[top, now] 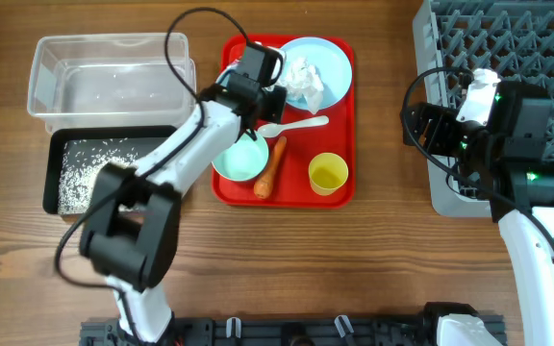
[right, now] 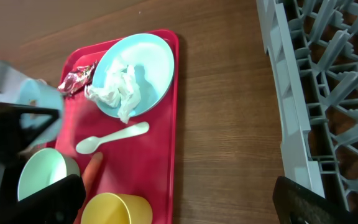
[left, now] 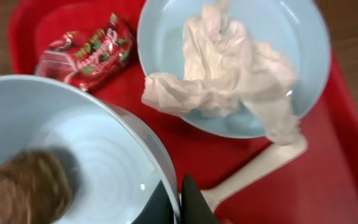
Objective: Sort waste into correct bins and load items into the dishwasher rack
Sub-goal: 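Grasp the small blue bowl with the brown scrap using left gripper, then tip the blue bowl over the black tray to dump the scrap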
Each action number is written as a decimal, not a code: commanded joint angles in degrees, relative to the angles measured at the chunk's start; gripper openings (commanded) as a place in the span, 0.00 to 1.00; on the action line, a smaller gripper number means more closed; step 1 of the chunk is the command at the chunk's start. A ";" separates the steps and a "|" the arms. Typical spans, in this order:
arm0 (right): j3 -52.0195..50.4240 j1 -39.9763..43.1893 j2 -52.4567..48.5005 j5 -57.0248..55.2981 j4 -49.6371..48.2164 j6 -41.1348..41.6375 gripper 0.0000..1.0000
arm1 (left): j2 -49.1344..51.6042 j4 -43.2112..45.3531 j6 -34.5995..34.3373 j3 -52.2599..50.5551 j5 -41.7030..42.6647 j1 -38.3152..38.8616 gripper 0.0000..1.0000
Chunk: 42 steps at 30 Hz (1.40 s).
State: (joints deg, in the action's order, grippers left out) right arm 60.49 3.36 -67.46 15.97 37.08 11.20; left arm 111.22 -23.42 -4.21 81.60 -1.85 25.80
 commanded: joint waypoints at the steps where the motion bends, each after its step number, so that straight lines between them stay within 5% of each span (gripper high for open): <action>1: 1.29 -0.17 -0.33 -1.18 -0.02 -0.74 1.00 | -7.93 -2.43 -4.52 0.28 0.24 -0.31 0.04; 12: 1.29 -0.17 -0.33 -3.34 0.81 -0.76 1.00 | -20.11 -23.17 -16.13 0.28 0.72 -3.78 0.04; 20: 1.29 -0.17 -0.33 -3.98 1.18 -0.72 1.00 | -23.58 -40.28 -17.22 -0.02 8.09 -17.59 0.04; 36: 1.29 -0.17 -0.33 -4.00 1.64 -0.72 1.00 | -23.56 -22.27 4.11 -17.90 57.55 -47.10 0.04; 42: 1.29 -0.17 -0.33 -4.00 1.60 -0.76 0.99 | -23.06 -14.49 5.51 -24.98 66.29 -55.34 0.04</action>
State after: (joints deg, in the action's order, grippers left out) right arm 60.49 3.36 -67.51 12.99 38.76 11.18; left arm 88.66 -41.01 -2.33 60.53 52.97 -25.28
